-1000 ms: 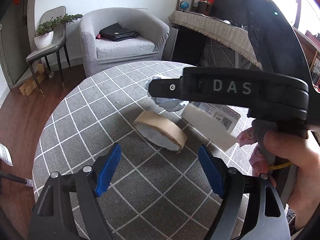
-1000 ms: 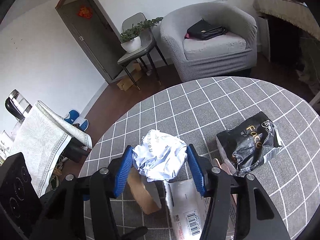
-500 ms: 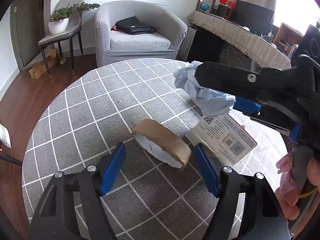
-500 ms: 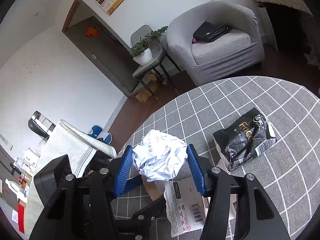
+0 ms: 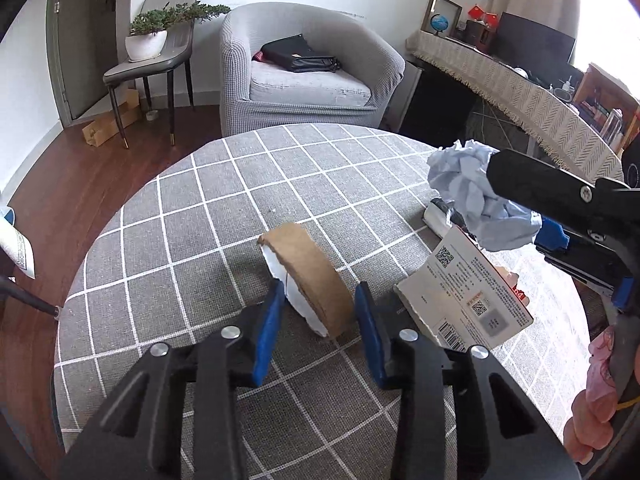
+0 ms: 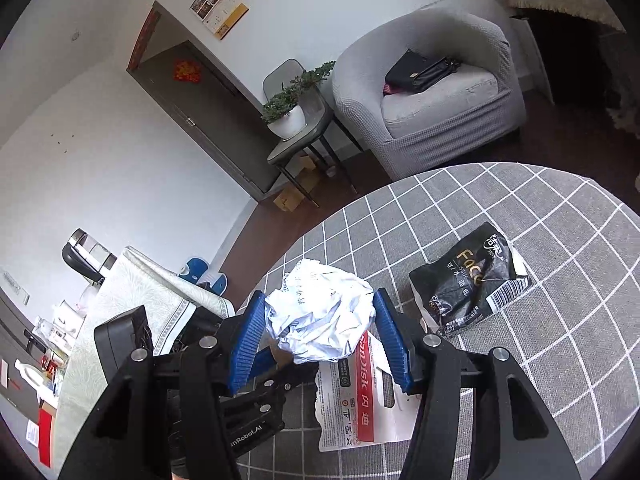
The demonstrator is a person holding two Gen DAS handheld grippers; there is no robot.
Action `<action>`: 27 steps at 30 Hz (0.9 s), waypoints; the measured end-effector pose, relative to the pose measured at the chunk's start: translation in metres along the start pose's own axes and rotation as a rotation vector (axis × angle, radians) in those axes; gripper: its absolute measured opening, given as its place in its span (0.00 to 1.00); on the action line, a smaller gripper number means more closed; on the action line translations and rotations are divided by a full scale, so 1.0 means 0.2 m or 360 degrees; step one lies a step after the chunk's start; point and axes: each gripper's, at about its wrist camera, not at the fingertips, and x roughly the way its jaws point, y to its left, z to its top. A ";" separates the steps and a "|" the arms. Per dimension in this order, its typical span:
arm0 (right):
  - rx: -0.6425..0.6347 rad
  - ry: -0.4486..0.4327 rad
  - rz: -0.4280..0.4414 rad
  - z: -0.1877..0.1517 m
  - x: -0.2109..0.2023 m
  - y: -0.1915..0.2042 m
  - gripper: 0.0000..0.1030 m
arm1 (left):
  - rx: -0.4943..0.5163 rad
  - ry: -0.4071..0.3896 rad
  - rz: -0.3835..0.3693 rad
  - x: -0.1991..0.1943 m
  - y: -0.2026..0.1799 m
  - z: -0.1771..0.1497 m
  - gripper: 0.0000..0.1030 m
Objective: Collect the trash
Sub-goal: 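Grasp the brown cardboard strip with the left tool while the right tool holds the bag, then carry the cardboard strip and crumpled bag over the teal bin with both tools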
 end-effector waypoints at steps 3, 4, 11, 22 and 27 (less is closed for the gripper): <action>-0.0012 0.0003 0.0000 0.00 0.01 0.02 0.54 | -0.0017 -0.0001 -0.0008 -0.01 0.02 0.00 0.30; -0.0018 0.0006 -0.0003 -0.01 0.01 0.02 0.54 | -0.0026 -0.0002 -0.0021 -0.01 0.03 0.00 0.29; -0.0062 0.0026 -0.0018 -0.02 0.03 0.06 0.54 | -0.0046 0.0005 -0.0052 -0.02 0.06 -0.01 0.22; -0.0159 0.0072 -0.0054 -0.05 0.09 0.15 0.54 | -0.0046 -0.0034 0.0013 -0.14 0.19 -0.02 0.22; -0.0185 0.0097 -0.0070 -0.06 0.13 0.19 0.54 | -0.0047 -0.0045 0.0034 -0.19 0.26 -0.03 0.22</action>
